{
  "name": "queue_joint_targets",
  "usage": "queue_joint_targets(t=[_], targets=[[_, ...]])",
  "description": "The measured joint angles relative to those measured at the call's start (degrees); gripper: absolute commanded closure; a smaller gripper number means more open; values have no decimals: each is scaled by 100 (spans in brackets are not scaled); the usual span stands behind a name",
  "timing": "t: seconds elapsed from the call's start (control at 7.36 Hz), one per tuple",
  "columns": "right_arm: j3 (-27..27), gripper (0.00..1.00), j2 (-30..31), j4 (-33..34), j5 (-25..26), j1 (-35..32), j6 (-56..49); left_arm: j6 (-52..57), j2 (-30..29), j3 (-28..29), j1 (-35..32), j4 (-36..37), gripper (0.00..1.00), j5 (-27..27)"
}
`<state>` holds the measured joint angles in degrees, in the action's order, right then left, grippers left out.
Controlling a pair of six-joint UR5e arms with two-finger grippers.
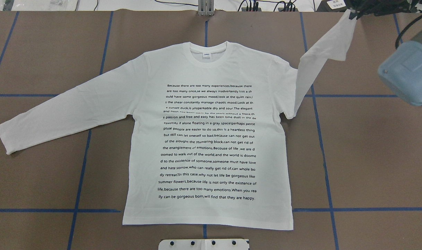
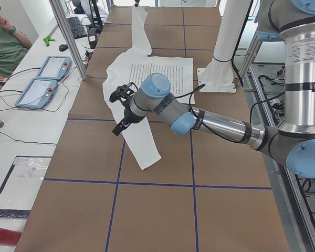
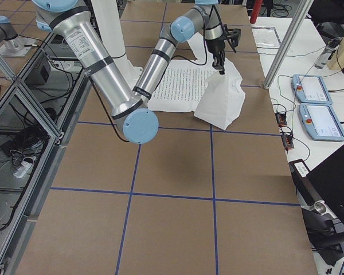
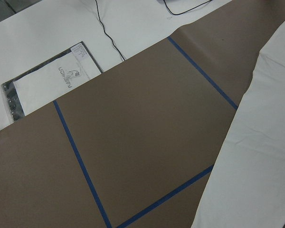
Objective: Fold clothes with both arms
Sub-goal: 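Lift the cuff with the right gripper and fold the sleeve across the shirt body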
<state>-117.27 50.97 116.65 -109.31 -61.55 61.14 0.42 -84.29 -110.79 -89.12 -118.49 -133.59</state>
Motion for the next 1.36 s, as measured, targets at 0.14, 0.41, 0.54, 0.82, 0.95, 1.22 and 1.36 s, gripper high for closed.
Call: queue_joint_targets(t=[0.14,0.41,0.54,0.82,0.95,1.22,1.36], targets=[[432,100,-615,68,347,305,179,-4,-4,5,2,1,0,0],[1730,100,-1506,-848,1333,1166,714,-21,-14,29,8,1,0,0],[2518,100,-1694,-1734,1971,1720,980,-28,-17,48,8,1,0,0],[4018,100,-2132,-2945,2806,2520,1470,-37,-17,83,9,1,0,0],[4700,100,-2467,-3134,3098,2803,1729,-45,-17,91,9,1,0,2],[5556,100,-2835,-3315,3499,3200,2006,-50,-13,117,9,1,0,7],[5796,100,-2990,-3362,3564,3277,2111,-51,-11,123,9,1,0,8]])
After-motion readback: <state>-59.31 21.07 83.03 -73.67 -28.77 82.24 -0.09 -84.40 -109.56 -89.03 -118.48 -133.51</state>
